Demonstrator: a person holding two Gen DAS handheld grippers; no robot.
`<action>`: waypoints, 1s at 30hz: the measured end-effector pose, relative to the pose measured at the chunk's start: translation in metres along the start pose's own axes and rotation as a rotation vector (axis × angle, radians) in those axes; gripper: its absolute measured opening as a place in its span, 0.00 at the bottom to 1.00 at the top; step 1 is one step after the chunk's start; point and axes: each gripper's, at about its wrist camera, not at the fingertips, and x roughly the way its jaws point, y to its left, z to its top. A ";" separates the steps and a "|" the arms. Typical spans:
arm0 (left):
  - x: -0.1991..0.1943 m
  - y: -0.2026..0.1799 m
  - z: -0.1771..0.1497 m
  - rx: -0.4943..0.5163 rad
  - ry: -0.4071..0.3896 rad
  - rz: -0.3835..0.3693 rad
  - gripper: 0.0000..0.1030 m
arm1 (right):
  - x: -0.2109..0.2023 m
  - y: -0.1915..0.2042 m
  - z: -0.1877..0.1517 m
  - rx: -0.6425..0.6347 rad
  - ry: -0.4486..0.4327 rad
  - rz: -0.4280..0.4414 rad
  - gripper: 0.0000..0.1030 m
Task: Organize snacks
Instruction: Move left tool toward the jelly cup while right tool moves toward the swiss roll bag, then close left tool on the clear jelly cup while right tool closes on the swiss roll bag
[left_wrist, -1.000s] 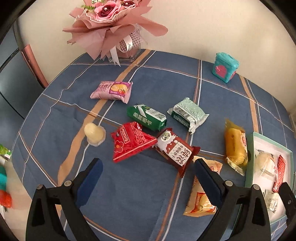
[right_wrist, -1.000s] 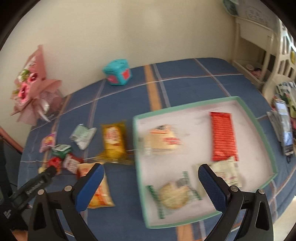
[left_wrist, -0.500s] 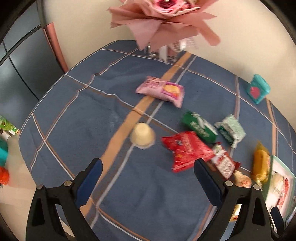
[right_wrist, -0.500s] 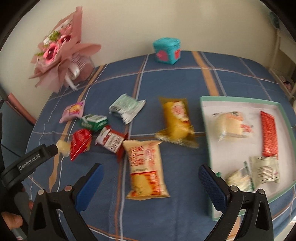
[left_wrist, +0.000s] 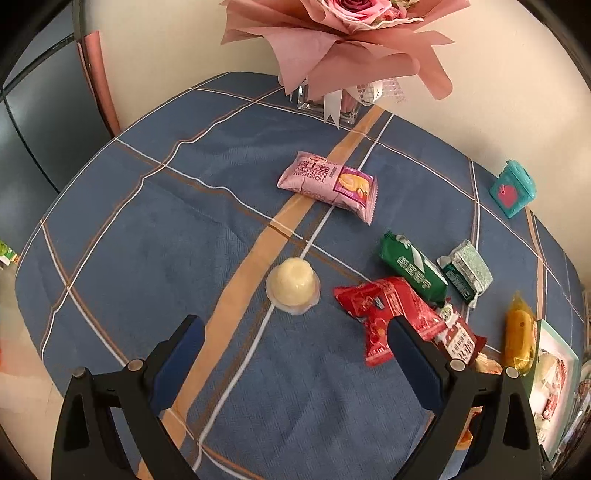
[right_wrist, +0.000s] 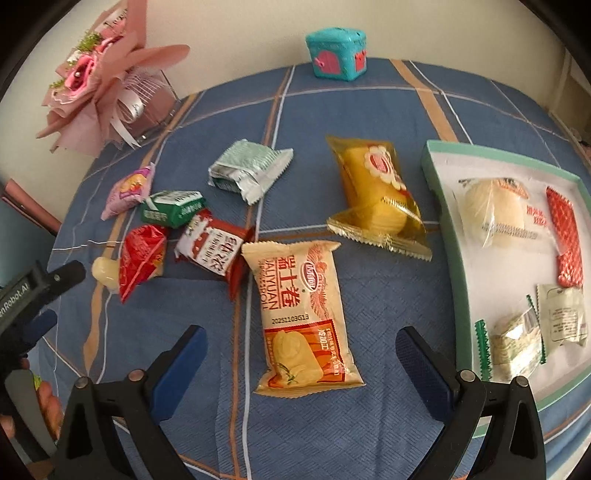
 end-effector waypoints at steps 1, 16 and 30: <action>0.004 0.002 0.002 0.008 0.010 -0.008 0.96 | 0.002 0.000 0.000 0.002 0.004 -0.001 1.00; 0.063 0.010 0.019 0.077 0.104 0.036 0.80 | 0.031 0.006 -0.006 -0.025 0.070 -0.034 0.99; 0.081 -0.002 0.017 0.138 0.101 0.020 0.48 | 0.033 0.021 -0.008 -0.108 0.059 -0.109 0.56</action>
